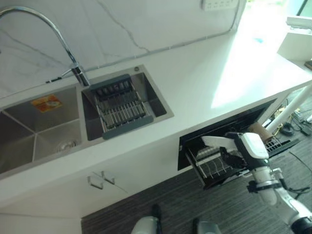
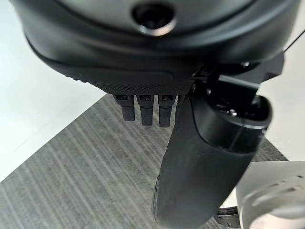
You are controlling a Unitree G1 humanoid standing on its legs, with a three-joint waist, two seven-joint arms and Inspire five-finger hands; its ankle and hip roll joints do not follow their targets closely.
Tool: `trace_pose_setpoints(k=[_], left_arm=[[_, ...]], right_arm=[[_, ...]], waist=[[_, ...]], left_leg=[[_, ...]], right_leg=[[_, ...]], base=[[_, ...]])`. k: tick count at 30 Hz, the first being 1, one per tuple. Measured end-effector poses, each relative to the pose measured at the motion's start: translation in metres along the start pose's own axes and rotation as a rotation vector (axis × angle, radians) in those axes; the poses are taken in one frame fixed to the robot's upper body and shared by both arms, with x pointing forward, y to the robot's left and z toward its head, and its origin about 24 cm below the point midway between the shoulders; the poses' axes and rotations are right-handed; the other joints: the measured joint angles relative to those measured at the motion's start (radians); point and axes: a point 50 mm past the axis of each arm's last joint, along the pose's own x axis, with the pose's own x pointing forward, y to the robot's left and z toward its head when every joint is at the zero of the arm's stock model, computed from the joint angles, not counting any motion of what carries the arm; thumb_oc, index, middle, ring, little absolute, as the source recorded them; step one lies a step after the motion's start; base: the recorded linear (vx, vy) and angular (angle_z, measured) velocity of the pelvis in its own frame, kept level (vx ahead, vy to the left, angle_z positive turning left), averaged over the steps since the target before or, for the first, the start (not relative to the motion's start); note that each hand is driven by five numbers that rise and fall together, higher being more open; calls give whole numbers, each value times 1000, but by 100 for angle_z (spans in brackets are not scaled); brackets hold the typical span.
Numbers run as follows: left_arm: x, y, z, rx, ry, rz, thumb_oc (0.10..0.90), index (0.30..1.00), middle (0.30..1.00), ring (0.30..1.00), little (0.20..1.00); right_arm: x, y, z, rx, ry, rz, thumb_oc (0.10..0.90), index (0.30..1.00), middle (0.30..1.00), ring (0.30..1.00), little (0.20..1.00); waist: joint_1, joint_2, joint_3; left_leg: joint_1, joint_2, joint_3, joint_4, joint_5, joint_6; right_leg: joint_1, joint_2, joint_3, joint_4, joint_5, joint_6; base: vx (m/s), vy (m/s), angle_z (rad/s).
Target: Place the dishes in the dishwasher.
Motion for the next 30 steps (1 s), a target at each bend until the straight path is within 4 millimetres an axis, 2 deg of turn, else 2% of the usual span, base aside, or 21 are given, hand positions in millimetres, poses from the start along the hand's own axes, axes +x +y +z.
trace_pose_setpoints(k=[3, 6, 9, 12, 15, 18, 21, 24, 27, 30], left_arm=[[0, -1, 2, 13, -9, -2, 800, 900, 900, 900, 900], [-1, 2, 15, 20, -46, 3, 800, 900, 900, 900, 900], [-1, 3, 18, 22, -53, 6, 800, 900, 900, 900, 900], [-2, 6, 28, 29, -79, 13, 800, 900, 900, 900, 900], [-2, 7, 30, 19, -83, 10, 800, 900, 900, 900, 900], [-3, 20, 41, 35, -110, 39, 800, 900, 900, 900, 900], [-4, 23, 44, 35, -120, 46, 800, 900, 900, 900, 900], [-4, 23, 48, 2, -131, 37, 800, 900, 900, 900, 900], [-4, 24, 51, 3, -138, 38, 800, 900, 900, 900, 900], [-5, 22, 56, -4, -151, 29, 800, 900, 900, 900, 900]], right_arm=[[13, 0, -3, -37, 9, 3, 400, 300, 300, 300, 300], [22, -3, -7, -73, 36, -2, 400, 300, 300, 300, 300], [26, 5, -10, -103, 53, 55, 400, 300, 300, 300, 300], [34, 7, -21, -139, 154, 68, 400, 300, 300, 300, 300], [35, 9, -28, -147, 222, 75, 400, 300, 300, 300, 300], [42, 7, -42, -192, 317, 87, 400, 300, 300, 300, 300], [47, 8, -44, -179, 372, 81, 400, 300, 300, 300, 300], [46, 9, -47, -168, 436, 71, 400, 300, 300, 300, 300], [40, 17, -53, -91, 592, 13, 400, 300, 300, 300, 300], [31, 22, -61, -73, 733, -40, 400, 300, 300, 300, 300]], waist=[[0, 2, 3], [27, 10, 35], [42, 9, 56], [58, 13, 83], [64, 13, 91], [84, 11, 119], [88, 11, 138], [91, 14, 150], [91, 14, 150], [87, 29, 164]], left_leg=[[-12, -8, -18, 0, 8, 3], [-13, -11, -24, 0, 11, 3], [-15, -14, -29, 1, 15, 2], [-21, -18, -39, 1, 16, 0], [-29, -29, -53, 1, 21, 7], [-29, -30, -58, 2, 21, 8], [-31, -30, -59, 3, 21, 7], [-42, -31, -65, 6, 21, 8], [-49, -34, -69, 5, 22, 8], [-51, -38, -70, 5, 23, 10]], right_leg=[[-1, -6, -14, 0, -1, 0], [1, -10, -26, 1, -1, 1], [8, -11, -32, 0, -1, 2], [6, -14, -38, -1, -1, 2], [6, -21, -54, -2, -3, 5], [13, -22, -59, -3, -3, 7], [9, -23, -62, -6, -3, 7], [5, -23, -66, -7, -3, 7], [-1, -24, -67, -7, -3, 7], [-2, -28, -67, -7, -2, 8]], base=[[-11, 10, 18], [-9, 5, 10], [-21, -2, 7], [-12, 8, 12], [-7, 2, 15], [-25, -17, 4], [-38, 0, 2], [-13, 14, 6], [-5, 11, 5], [-36, 27, 0]])
